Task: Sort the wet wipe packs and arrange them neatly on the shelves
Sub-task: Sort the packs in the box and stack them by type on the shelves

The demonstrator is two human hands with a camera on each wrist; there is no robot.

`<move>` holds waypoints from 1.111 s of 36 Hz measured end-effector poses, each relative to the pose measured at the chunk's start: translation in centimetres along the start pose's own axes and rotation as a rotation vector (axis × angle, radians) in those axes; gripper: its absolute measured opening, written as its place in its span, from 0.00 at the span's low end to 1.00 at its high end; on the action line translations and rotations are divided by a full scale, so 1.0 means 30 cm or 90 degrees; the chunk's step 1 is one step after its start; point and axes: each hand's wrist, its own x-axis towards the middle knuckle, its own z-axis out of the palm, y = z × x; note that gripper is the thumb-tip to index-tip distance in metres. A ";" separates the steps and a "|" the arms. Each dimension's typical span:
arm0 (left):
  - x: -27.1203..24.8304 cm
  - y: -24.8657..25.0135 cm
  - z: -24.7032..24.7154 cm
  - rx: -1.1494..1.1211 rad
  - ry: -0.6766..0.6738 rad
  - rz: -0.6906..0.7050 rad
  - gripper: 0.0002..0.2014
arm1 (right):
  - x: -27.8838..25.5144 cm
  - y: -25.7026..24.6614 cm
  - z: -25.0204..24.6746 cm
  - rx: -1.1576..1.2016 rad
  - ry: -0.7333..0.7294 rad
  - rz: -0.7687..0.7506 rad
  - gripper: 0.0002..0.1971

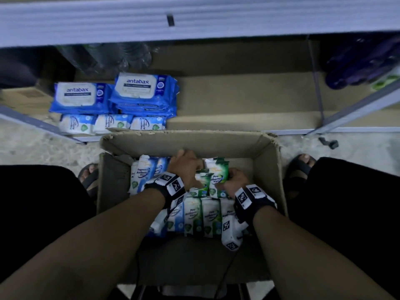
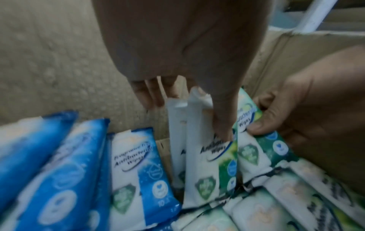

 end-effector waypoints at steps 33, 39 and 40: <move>-0.728 0.136 -0.753 -0.682 0.427 0.145 0.21 | -0.811 -0.602 -0.384 0.017 0.053 -0.525 0.25; -0.760 0.141 -0.870 -0.818 0.412 0.202 0.22 | -0.869 -0.707 -0.447 0.070 0.116 -0.600 0.25; -0.753 0.134 -0.883 -0.837 0.411 0.197 0.24 | -0.865 -0.719 -0.455 0.088 0.123 -0.600 0.27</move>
